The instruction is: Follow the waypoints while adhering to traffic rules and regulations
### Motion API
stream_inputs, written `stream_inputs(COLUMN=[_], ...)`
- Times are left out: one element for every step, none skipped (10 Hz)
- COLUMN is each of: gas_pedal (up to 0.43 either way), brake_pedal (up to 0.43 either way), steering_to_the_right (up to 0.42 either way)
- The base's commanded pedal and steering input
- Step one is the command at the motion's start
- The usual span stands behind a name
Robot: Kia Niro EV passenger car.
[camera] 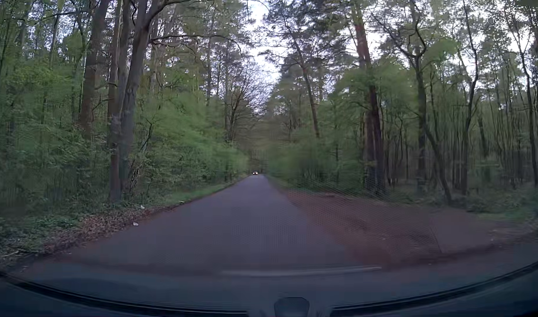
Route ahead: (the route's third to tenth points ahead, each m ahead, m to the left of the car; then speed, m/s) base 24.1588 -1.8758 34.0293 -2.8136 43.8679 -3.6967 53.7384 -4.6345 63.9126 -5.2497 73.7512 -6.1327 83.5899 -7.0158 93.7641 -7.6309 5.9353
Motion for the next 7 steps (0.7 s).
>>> stream_inputs(gas_pedal=[0.11,0.11,0.11,0.11,0.11,0.11,0.11], brake_pedal=[0.0,0.0,0.0,0.0,0.0,0.0,0.0], steering_to_the_right=[0.006,0.008,0.007,0.006,0.006,0.006,0.006])
